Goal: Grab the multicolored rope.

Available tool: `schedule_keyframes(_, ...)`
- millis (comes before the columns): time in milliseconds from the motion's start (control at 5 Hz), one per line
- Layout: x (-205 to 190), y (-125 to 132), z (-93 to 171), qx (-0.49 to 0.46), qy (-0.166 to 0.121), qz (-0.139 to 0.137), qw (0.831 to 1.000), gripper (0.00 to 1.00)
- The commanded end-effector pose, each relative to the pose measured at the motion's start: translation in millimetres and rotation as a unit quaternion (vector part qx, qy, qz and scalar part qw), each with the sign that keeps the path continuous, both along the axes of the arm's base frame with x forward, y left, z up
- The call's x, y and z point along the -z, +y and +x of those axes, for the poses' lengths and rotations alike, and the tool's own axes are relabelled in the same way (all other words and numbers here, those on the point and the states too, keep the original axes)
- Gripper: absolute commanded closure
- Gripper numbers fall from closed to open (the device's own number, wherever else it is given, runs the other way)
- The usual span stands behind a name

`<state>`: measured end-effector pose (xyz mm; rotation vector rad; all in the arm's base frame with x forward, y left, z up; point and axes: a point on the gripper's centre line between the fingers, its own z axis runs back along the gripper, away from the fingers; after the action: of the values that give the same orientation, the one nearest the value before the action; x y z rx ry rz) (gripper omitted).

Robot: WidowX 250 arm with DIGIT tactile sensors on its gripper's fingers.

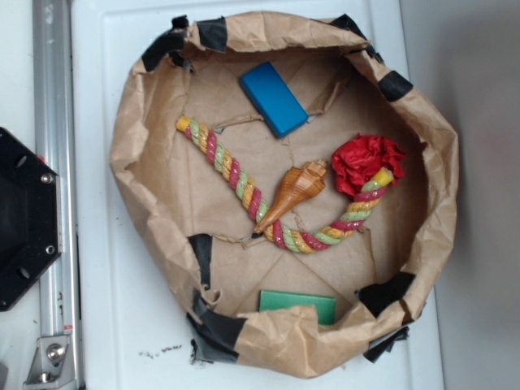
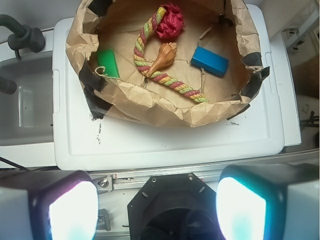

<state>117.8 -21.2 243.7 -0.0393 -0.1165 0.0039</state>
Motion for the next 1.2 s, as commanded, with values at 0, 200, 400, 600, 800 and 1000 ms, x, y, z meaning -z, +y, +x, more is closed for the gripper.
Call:
schedule_keyframes(0,0,0,0,0.000,0.000,0.000,1.000,0.00)
schedule_keyframes(200,25,19,50,0.092,-0.028,0.031,0.995,0.00)
schedule_keyframes(400,42,27,88,0.143,-0.033,0.030,0.989,0.00)
schedule_keyframes(600,94,44,113,0.235,-0.010,0.014,0.972,0.00)
schedule_keyframes(800,145,52,112,0.287,0.027,0.027,0.957,0.00)
schedule_keyframes(1000,192,52,116,0.350,0.072,0.074,0.931,0.00)
